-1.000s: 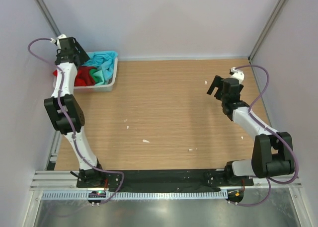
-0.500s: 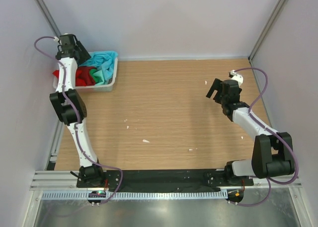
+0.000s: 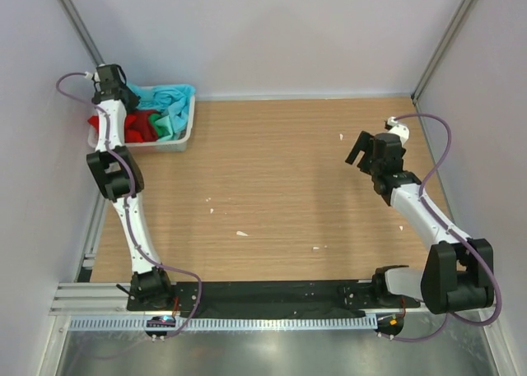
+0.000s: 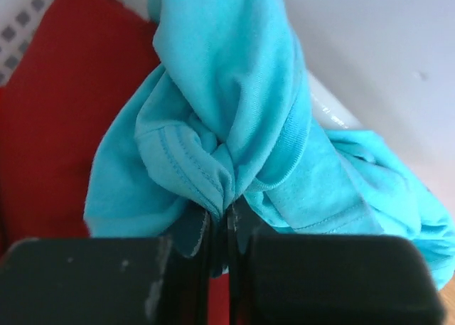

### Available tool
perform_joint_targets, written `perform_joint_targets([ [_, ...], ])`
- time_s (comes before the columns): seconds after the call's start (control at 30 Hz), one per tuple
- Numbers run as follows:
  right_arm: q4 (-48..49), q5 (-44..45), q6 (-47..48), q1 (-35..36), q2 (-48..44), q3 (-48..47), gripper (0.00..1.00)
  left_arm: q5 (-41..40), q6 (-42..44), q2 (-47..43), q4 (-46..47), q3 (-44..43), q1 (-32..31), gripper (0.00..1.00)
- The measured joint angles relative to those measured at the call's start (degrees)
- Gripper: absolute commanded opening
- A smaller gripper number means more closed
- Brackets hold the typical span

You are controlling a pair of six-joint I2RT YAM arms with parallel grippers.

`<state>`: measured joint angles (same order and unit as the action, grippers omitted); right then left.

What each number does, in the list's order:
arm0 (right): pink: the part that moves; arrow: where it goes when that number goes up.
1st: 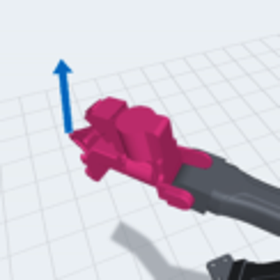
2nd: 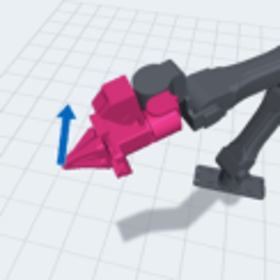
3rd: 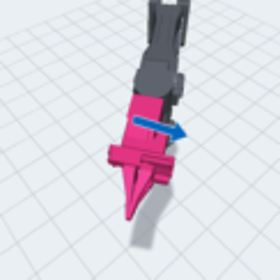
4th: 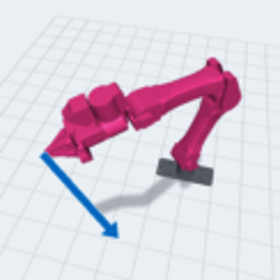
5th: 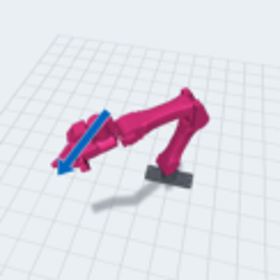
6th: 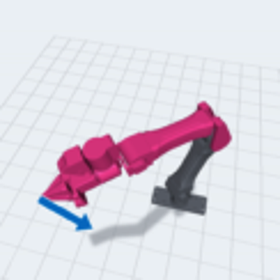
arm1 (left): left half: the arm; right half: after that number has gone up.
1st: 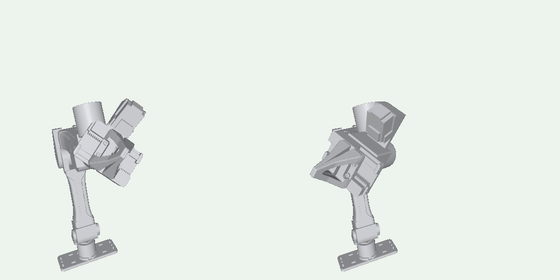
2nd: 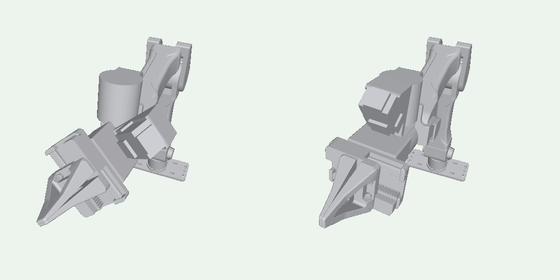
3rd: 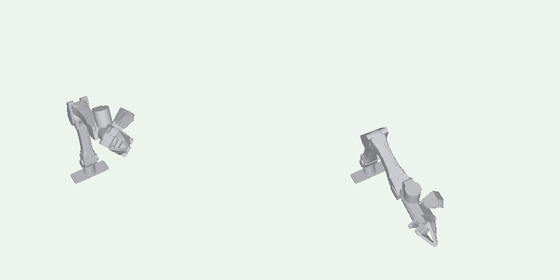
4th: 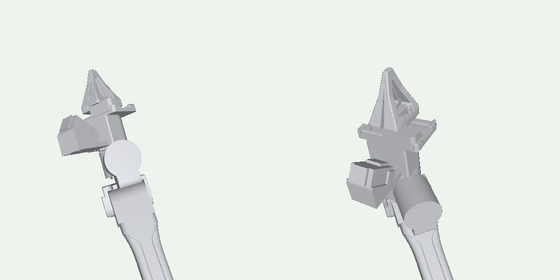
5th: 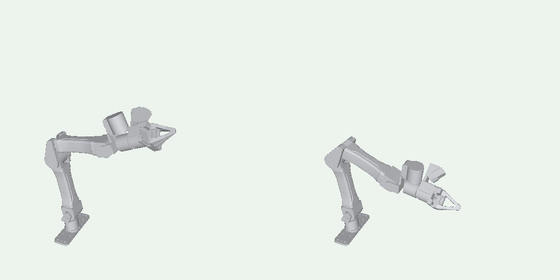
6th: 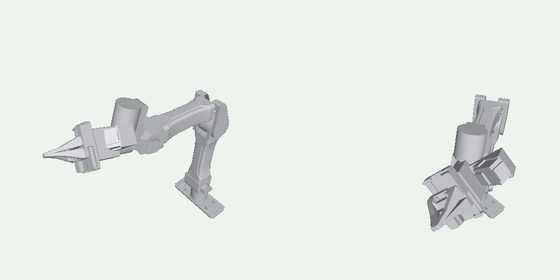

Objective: Fold and stack the t-shirts
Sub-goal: Grab the tshirt from the pile, then move the tshirt to the center of the board

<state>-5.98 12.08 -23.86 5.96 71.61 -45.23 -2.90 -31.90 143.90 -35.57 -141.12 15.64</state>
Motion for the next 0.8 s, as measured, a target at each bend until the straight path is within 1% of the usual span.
perform_joint_targets([
  [0.07,-0.7,-0.1,0.0,0.0,-0.8,-0.3,0.89,0.7,-1.0,-0.1,1.1,-0.3,0.1,0.0],
  [0.23,-2.2,-1.6,-0.1,0.0,-0.8,-1.1,0.88,3.1,-4.6,-2.4,3.9,1.8,-0.4,0.0],
  [0.3,-2.8,-2.4,-0.2,0.0,-0.8,-1.6,0.87,4.0,-5.6,-4.6,4.0,1.9,-1.0,0.0],
  [0.33,-3.2,-2.8,-0.3,0.0,-0.8,-1.9,0.86,4.4,-6.2,-5.8,4.2,1.9,-1.4,0.0],
  [0.47,-6.8,-4.4,-0.8,0.3,0.0,-5.5,0.84,5.6,-8.5,-12.9,5.2,1.3,-4.8,0.0],
  [0.57,-10.2,-4.8,-1.9,0.7,1.0,-9.4,0.84,6.2,-9.8,-21.0,5.5,1.1,-8.8,0.0],
  [0.67,-14.0,-5.4,-2.6,1.9,1.9,-13.6,0.86,7.5,-10.3,-31.7,5.6,2.2,-13.2,0.0],
  [0.73,-16.5,-5.9,-2.9,3.2,2.3,-16.2,0.86,9.2,-11.3,-41.4,6.4,7.2,-15.1,0.0],
  [0.8,-17.8,-6.5,-3.1,4.7,2.2,-17.8,0.86,9.8,-11.9,-50.4,6.6,12.0,-15.5,0.0],
])
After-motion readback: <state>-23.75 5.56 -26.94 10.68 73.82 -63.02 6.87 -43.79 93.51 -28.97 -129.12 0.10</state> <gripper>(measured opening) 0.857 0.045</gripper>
